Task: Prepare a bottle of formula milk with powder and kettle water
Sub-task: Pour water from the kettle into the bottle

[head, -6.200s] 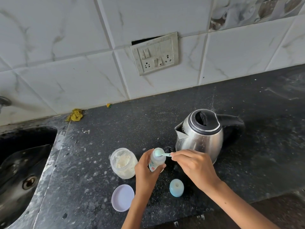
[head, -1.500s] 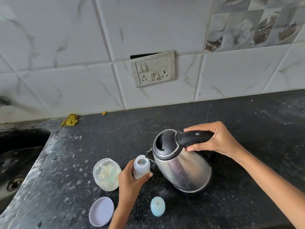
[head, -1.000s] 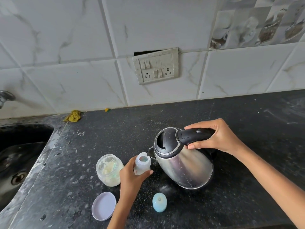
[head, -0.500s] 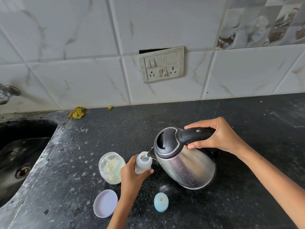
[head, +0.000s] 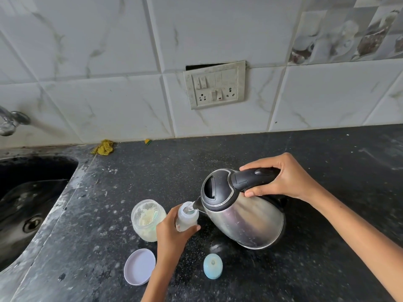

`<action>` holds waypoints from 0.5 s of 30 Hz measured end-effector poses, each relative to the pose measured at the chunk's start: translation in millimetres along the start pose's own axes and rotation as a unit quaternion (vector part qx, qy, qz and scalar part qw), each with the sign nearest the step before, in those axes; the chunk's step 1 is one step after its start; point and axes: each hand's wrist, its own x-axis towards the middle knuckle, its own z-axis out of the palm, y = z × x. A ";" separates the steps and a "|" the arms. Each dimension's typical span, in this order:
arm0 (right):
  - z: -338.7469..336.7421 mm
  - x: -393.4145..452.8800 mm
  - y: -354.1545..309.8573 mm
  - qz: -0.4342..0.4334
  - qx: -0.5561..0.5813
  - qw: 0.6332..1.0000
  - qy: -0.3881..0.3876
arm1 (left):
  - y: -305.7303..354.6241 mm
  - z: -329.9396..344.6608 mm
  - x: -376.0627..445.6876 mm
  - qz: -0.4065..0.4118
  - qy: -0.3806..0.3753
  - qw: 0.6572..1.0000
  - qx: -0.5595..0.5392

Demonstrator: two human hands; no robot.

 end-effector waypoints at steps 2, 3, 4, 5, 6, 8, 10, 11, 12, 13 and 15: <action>-0.1 0.4 -1.0 0.000 -0.001 1.000 -0.001 | 0.6 -0.8 -1.4 0.000 0.008 1.000 -0.001; 0.0 0.7 -1.7 0.000 -0.002 1.000 -0.002 | 1.5 -1.5 -2.3 -0.001 0.013 1.000 -0.001; 0.4 1.0 -2.0 0.000 -0.005 1.000 -0.003 | 2.9 -2.3 -3.4 -0.001 0.018 1.000 0.002; 0.8 1.3 -2.3 0.000 -0.007 1.000 -0.004 | 4.2 -3.0 -4.2 0.001 0.021 1.000 0.005; 1.1 1.7 -2.6 0.000 -0.009 1.000 -0.005 | 4.9 -3.5 -4.7 0.002 0.022 1.000 0.006; 1.3 1.9 -2.9 0.000 -0.009 1.000 -0.005 | 4.1 -4.0 -5.7 0.004 0.022 1.000 0.008; 1.3 1.9 -3.3 0.001 -0.011 1.000 -0.006 | 2.7 -4.4 -6.6 0.006 0.021 1.000 0.009; 1.5 2.0 -3.8 0.001 -0.012 1.000 -0.008 | 1.6 -4.3 -6.7 0.008 0.020 1.000 0.010; 1.9 2.1 -4.2 0.000 -0.013 1.000 -0.010 | 0.5 -4.2 -6.7 0.010 0.020 1.000 0.010; 2.4 2.4 -4.6 0.000 -0.014 1.000 -0.011 | -0.1 -4.1 -6.9 0.010 0.020 1.000 0.009; 2.9 3.3 -5.0 0.001 -0.017 1.000 -0.011 | -0.5 -4.0 -7.4 0.011 0.018 1.000 0.006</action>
